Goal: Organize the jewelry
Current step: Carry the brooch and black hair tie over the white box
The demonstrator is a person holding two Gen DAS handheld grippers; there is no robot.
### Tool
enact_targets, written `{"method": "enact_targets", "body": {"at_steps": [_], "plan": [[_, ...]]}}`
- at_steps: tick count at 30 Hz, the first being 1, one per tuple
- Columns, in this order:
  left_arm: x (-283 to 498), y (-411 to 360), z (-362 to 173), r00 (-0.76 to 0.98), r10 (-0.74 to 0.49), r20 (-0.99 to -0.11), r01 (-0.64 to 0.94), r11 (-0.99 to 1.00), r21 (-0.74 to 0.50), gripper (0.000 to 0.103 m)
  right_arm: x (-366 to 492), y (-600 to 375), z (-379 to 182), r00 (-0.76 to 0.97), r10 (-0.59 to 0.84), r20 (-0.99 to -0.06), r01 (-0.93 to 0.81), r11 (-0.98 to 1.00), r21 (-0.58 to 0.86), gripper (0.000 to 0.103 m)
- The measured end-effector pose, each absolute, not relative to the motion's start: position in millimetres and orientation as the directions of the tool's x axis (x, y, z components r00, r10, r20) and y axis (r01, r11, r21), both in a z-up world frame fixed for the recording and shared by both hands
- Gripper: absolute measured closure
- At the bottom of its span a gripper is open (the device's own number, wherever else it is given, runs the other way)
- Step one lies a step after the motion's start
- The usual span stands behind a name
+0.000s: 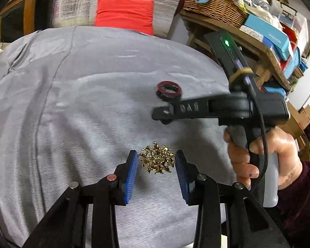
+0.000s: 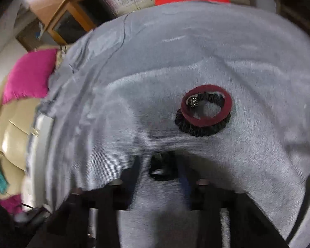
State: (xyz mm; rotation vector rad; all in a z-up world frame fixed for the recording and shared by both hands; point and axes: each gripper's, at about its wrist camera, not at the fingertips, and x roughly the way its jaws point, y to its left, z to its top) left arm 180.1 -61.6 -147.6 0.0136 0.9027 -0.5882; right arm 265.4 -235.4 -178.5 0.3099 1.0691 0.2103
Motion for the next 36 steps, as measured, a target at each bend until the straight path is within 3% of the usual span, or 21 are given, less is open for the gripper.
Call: {"method": "enact_targets", "body": {"at_steps": [5, 18, 36], "plan": [[182, -46, -147, 0.505, -0.439, -0.743, 0.44, 0.872, -0.215, 0.064, 263, -233, -173, 0.491, 0.306, -0.815, -0.039, 0.943, 0.33, 0.084], [184, -2, -133, 0.608, -0.353, -0.711, 0.323, 0.928, -0.184, 0.064, 248, -232, -136, 0.594, 0.468, -0.654, -0.125, 0.857, 0.5, 0.084], [157, 98, -106, 0.734, -0.217, -0.643, 0.114, 0.974, -0.197, 0.064, 244, -118, -121, 0.514, 0.585, -0.628, -0.288, 0.807, 0.516, 0.084]]}}
